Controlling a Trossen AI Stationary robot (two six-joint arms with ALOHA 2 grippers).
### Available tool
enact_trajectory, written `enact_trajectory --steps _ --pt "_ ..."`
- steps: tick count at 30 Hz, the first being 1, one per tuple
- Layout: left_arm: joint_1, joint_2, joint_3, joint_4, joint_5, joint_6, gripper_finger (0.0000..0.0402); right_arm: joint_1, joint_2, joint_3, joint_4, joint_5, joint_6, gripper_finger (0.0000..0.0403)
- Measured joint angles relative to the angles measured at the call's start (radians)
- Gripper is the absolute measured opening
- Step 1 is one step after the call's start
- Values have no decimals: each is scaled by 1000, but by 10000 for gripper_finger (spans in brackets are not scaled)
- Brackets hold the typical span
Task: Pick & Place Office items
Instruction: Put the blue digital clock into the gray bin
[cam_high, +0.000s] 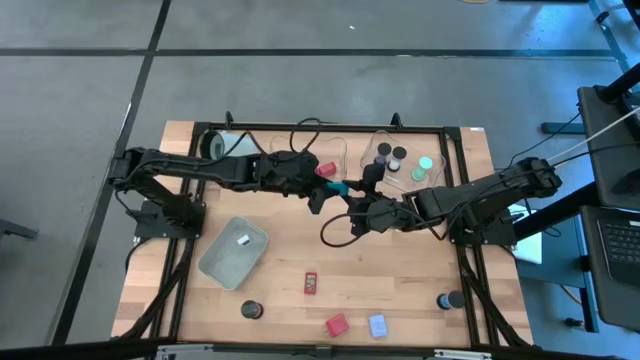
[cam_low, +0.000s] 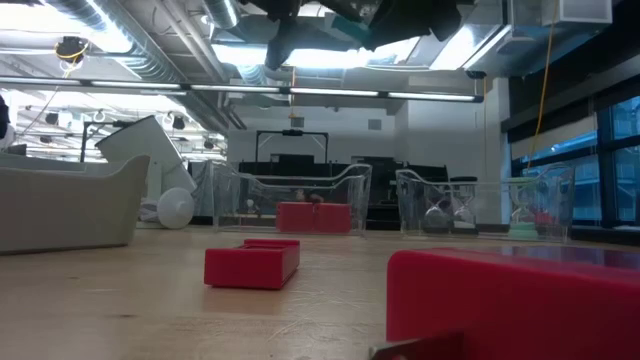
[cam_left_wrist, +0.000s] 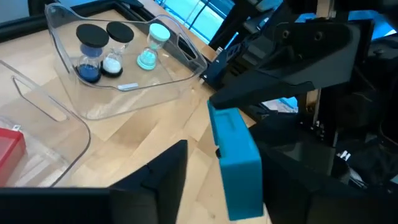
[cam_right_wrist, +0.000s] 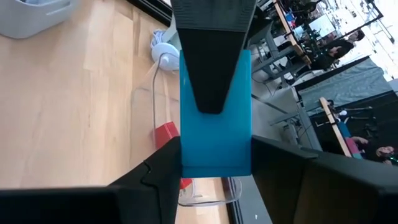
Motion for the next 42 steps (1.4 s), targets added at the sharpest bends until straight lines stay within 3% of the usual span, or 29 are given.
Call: enact_trajectory --steps 11,18,23,26,30,34,38,42 --pt "1 0 0 1 33 -5 62 -23 0 0 -1 8 -13 162" --pt "1 0 0 2 32 6 61 -24 0 0 0 4 -28 182" --pt "0 0 0 -2 36 24 61 -24 0 0 -10 -8 -29 222" --pt "0 0 0 -3 46 23 61 -24 0 0 -37 -71 -10 254" --pt "-2 0 -2 -24 71 22 61 -24 -16 2 -107 -194 83 298" --pt "1 -1 -2 -67 56 41 62 -24 -49 0 -227 -227 197 328" --pt "-1 -1 -2 -212 61 37 62 -31 -99 0 -350 -323 367 334" --pt "-16 -1 -2 -396 151 -18 62 -34 -123 0 -439 -401 499 325"
